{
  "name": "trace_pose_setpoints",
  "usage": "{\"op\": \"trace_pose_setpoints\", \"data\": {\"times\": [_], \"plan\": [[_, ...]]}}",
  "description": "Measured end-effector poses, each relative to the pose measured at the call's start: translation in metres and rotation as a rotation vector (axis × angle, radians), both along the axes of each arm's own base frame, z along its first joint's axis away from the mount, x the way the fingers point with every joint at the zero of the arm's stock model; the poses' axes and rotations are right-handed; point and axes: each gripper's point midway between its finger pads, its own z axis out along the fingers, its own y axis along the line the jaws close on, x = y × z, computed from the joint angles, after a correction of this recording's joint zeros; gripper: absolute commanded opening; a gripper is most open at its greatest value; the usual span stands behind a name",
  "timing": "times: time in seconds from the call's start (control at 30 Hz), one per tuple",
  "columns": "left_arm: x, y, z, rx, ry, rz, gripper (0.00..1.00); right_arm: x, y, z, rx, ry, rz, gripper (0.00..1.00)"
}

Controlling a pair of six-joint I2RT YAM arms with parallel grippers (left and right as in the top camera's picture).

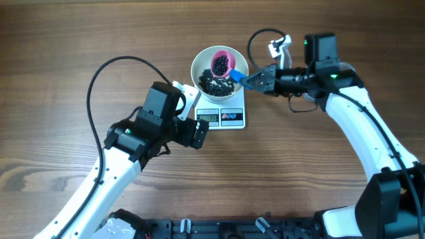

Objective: Scoop item into bowl and weigh 150g on scale
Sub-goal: 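Carry the filled scoop left over the bowl with the right gripper, then tilt the scoop with the right gripper to pour beans into the bowl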

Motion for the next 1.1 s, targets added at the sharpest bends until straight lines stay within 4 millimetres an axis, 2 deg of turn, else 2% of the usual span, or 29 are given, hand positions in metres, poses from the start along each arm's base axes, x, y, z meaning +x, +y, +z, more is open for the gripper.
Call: {"op": "trace_pose_setpoints", "data": {"times": [0.17,0.33,0.53,1.1], "plan": [[0.0,0.0,0.0,0.0,0.0,0.0,1.0,0.01,-0.002,-0.008,-0.091,-0.056,-0.036,0.04],[0.0,0.0,0.0,0.0,0.0,0.0,1.0,0.017,-0.007,0.0,-0.127,-0.138,-0.052,0.04],[0.0,0.0,0.0,0.0,0.0,0.0,1.0,0.016,-0.009,0.012,-0.146,-0.218,-0.036,0.04],[0.0,0.0,0.0,0.0,0.0,0.0,1.0,0.024,-0.016,0.008,-0.243,-0.349,0.008,0.04]]}}
